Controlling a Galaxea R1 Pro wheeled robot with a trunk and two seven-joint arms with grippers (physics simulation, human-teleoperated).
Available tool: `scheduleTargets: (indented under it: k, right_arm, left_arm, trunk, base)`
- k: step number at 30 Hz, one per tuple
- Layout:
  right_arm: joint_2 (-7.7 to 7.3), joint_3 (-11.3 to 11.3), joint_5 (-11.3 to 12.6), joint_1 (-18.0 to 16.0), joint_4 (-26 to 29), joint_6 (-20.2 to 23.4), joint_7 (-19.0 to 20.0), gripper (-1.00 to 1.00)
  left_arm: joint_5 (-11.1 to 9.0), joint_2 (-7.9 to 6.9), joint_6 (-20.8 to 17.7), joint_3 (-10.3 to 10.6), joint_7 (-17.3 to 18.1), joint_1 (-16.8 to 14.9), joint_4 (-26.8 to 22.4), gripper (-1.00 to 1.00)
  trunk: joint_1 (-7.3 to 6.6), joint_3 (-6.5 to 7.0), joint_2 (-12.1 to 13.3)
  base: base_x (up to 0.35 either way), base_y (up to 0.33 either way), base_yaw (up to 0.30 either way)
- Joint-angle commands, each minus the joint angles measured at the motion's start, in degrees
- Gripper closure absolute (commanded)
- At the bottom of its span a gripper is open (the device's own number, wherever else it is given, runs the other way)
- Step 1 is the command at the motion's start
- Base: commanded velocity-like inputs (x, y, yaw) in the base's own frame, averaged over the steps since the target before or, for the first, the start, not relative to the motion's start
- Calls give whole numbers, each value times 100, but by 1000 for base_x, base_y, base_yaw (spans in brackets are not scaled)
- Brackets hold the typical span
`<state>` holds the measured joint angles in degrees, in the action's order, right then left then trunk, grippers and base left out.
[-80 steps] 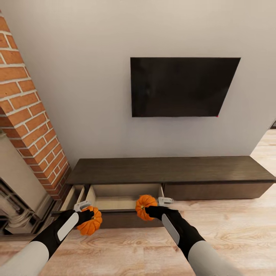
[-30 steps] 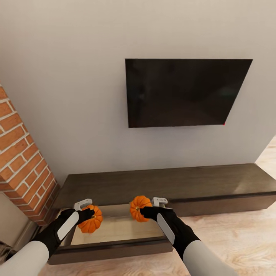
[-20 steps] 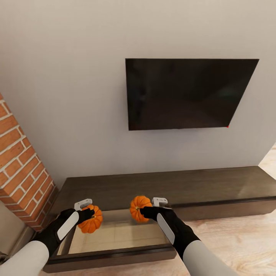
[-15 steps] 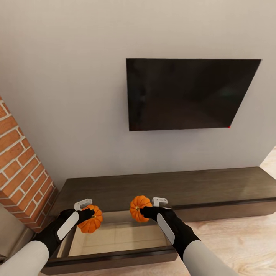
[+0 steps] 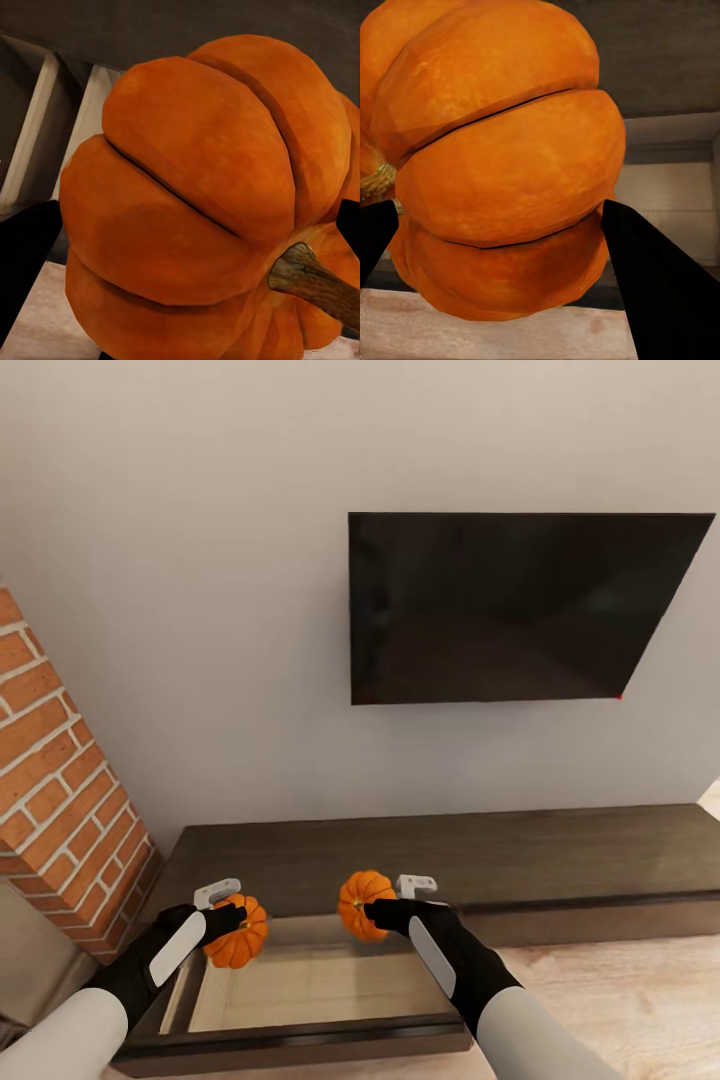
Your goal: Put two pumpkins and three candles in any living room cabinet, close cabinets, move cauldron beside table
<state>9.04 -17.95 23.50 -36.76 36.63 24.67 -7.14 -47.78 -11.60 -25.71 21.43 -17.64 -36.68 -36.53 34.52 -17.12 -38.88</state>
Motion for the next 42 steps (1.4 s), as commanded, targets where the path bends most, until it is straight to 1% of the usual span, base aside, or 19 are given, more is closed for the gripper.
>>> scheduleTargets:
  k: [1,16,23,27,35,37,39,42]
  right_arm:
    - [-2,-25,58,-6,11,20,-59,100]
    - [1,-25,58,-7,11,20,-48,100]
    - [1,-31,51,-5,2,-33,-44,100]
    - [1,-35,-6,-1,-18,-76,-75,100]
    - [7,-47,-36,-5,-5,-75,-83,100]
    - [9,-117,-33,-5,-6,-46,-98,100]
    - [14,-241,-27,-6,-17,3,-147,100]
    - [23,-330,-18,-40,-24,147,-436,100]
  left_arm:
    - [-60,-9,-4,41,-55,-5,-12,100]
    - [-64,-9,14,42,-46,-5,-12,100]
    - [-35,-9,20,48,-60,-5,-12,100]
    - [-17,-1,30,56,-71,-5,-12,100]
    - [-12,7,55,91,-74,-5,-9,100]
    - [-12,8,56,95,-78,-5,-4,100]
    - [-10,10,58,97,-80,-5,1,100]
    - [-5,31,63,97,-81,-5,4,100]
  trunk:
    - [4,-8,-7]
    - [4,-8,-7]
    - [158,-134,-288]
    - [245,-206,-448]
    - [421,-349,-769]
    - [465,-385,-849]
    - [509,-421,-929]
    - [575,-475,-1050]
  base:
    - [213,105,10]
    - [28,12,1]
    - [0,0,0]
    - [0,0,0]
    - [0,0,0]
    - [0,0,0]
    - [0,0,0]
    - [0,0,0]
